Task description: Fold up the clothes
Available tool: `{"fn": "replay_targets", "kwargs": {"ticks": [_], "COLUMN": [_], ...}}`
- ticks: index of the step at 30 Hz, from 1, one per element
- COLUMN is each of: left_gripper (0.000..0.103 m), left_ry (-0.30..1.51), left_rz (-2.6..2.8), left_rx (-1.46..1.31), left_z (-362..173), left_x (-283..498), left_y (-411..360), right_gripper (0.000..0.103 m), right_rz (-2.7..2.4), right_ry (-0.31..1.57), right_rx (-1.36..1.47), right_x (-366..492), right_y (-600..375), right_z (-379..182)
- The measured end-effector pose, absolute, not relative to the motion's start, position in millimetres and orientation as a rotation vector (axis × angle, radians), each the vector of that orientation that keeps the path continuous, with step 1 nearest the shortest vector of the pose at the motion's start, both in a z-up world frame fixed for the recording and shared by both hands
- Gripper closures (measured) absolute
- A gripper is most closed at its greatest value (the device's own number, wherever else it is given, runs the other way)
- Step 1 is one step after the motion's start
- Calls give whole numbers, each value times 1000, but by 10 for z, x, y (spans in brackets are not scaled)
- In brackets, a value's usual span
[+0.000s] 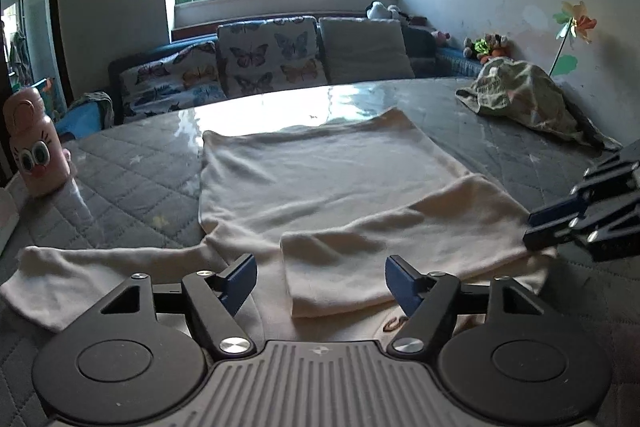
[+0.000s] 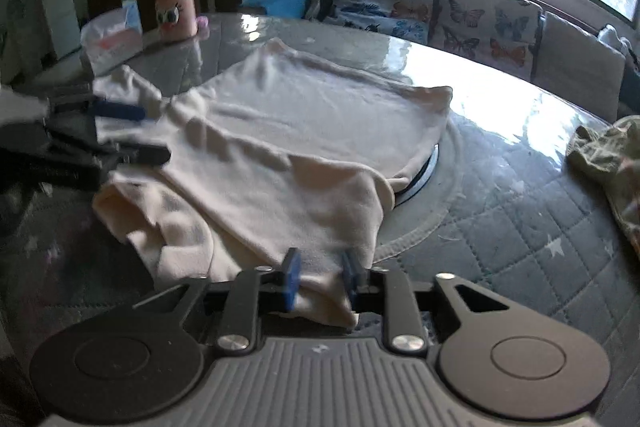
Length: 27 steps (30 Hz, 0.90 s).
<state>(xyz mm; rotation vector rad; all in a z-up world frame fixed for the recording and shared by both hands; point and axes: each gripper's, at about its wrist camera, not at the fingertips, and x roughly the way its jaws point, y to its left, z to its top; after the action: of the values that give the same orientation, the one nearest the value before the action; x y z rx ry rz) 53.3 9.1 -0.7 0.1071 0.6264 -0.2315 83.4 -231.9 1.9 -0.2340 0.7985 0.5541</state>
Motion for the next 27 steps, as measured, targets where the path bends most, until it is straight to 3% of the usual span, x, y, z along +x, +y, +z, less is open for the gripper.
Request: {"fn": "replay_targets", "kwargs": {"ticks": [1,9,11,14,16,27], "left_gripper": [32,55,65,89,96,101], "left_ry": [630,685,682,676,669,511], "left_rz": [-233,-240,-234,-223,-222,-252], "left_rx": [114,95,92,88,84,145], "left_z": [-20,-131,-105,-57,-13,600], "left_x": [531,576,580,589,595,610], "left_y": [87,71,79,94,102,-100], "right_gripper": [60,56,56,56,52,44], "right_rz": [555,507,497,486,479,476], "right_ry": [792,793,793,792,782,729], "right_rx": [-225,-232,-220,-205,-206,-235], "right_x": [814,705,699,692,680,617], "right_y": [-2348,-2488,-2518,-2538,-2526,-2391], "right_z": [36,-4,-16,-37,-29,-42]}}
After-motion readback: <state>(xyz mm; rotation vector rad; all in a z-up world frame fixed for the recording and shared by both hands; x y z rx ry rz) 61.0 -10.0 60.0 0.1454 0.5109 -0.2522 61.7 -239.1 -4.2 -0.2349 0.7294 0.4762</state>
